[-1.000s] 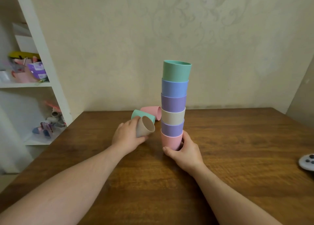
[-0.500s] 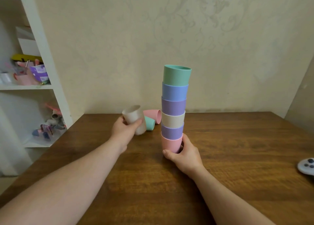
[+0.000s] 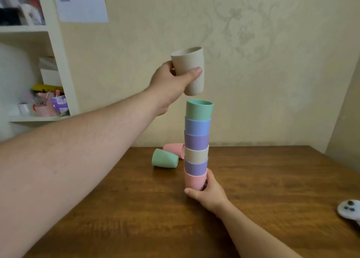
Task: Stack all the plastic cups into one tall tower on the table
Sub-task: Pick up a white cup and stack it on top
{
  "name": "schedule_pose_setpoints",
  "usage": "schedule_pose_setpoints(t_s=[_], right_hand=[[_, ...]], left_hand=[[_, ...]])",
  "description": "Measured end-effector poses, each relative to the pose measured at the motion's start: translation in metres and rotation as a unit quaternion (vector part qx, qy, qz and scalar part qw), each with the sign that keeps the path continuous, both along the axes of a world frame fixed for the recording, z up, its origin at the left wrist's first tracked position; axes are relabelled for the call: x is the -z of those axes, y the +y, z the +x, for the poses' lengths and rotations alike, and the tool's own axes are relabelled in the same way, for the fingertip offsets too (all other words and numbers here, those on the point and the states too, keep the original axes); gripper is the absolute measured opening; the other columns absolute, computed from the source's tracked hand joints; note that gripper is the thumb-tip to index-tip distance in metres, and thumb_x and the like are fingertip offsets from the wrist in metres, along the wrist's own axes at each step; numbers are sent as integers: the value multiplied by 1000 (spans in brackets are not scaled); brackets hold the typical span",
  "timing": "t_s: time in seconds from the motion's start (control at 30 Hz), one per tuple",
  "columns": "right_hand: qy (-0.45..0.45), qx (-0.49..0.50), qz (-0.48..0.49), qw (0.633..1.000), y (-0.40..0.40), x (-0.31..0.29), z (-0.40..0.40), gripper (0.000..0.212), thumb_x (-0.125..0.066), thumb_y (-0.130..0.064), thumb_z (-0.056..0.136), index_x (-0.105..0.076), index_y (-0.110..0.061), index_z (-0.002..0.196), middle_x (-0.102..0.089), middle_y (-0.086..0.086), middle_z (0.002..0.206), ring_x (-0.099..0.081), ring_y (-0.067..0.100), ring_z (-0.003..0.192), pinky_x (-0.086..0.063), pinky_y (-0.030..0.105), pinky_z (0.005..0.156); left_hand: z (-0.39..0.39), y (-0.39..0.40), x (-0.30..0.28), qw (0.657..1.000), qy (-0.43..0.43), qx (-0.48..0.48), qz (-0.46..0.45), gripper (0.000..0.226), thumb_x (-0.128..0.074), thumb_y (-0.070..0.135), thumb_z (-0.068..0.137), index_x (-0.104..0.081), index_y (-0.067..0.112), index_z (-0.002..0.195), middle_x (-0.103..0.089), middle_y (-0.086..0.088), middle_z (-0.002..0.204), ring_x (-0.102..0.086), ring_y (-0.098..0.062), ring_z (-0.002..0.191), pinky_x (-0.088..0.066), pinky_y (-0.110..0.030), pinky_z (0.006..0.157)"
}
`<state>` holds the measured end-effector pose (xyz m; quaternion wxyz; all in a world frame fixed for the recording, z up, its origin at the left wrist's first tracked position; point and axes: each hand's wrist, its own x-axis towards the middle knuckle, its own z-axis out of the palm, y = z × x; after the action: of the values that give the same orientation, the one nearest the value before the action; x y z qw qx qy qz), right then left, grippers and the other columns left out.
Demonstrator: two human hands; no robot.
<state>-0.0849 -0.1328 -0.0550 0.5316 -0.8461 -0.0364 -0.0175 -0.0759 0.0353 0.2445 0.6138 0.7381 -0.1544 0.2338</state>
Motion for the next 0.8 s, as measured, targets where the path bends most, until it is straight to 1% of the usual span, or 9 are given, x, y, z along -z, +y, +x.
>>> schedule_pose_setpoints(t_s=[0.07,0.1,0.2,0.37,0.43,0.53,0.6,0.73,0.8], right_hand=[[7,-22,34,999,1,-11,0,116,-99,-48,64,-33,-53,159,-68,-21,135,-68,9,122,-58,40,107],[2,-27,50,998,1,-17,1,116,-100,-46,63,-33,-55,157,-69,-20,136,-69,8,121,-60,40,106],[-45,-12,74,996,3,-37,7,103,-100,-42,63,-41,-60,145,-70,-25,132,-71,6,120,-60,40,104],[-68,8,84,994,6,-45,13,99,-97,-47,58,-56,-44,148,-74,-21,130,-72,9,119,-61,46,106],[-69,18,89,994,9,-45,11,94,-97,-44,62,-57,-43,147,-74,-21,128,-72,8,117,-61,45,106],[-62,25,96,993,13,-44,8,88,-97,-33,72,-53,-44,148,-72,-22,127,-70,6,117,-60,45,106],[-60,33,101,993,14,-43,8,88,-98,-31,74,-53,-43,149,-72,-23,127,-70,6,117,-60,45,107],[-65,47,105,991,16,-41,8,94,-99,-33,70,-52,-46,151,-72,-25,128,-70,7,118,-60,45,108],[-66,49,108,991,16,-39,10,96,-99,-36,68,-52,-48,151,-72,-24,129,-71,9,119,-60,46,108]], left_hand=[[-1,-8,1,999,7,-17,39,45,-89,43,84,-67,25,119,-74,11,111,-70,-4,98,-54,-24,81],[0,-11,3,998,9,-29,50,46,-90,44,82,-67,26,118,-74,12,109,-70,-4,98,-54,-24,79],[4,-11,12,996,21,-49,65,51,-92,48,77,-69,27,118,-74,13,110,-71,-8,102,-57,-29,86],[10,-10,28,996,45,-43,69,49,-94,48,74,-75,26,112,-78,13,109,-73,-9,103,-61,-37,94],[13,-10,35,994,59,-39,78,47,-94,45,74,-73,26,111,-77,11,109,-73,-11,103,-60,-36,92],[15,-11,43,991,91,-28,89,57,-94,44,74,-70,24,121,-75,9,114,-72,-13,105,-60,-35,91],[14,-13,46,991,104,-21,79,57,-94,43,76,-70,21,124,-75,8,114,-72,-11,104,-59,-31,85],[17,-14,55,991,120,11,49,45,-91,38,84,-70,21,119,-75,10,111,-70,0,95,-52,-17,69],[17,-12,60,991,119,32,43,48,-90,39,85,-70,20,125,-75,11,111,-69,3,95,-51,-13,67]])
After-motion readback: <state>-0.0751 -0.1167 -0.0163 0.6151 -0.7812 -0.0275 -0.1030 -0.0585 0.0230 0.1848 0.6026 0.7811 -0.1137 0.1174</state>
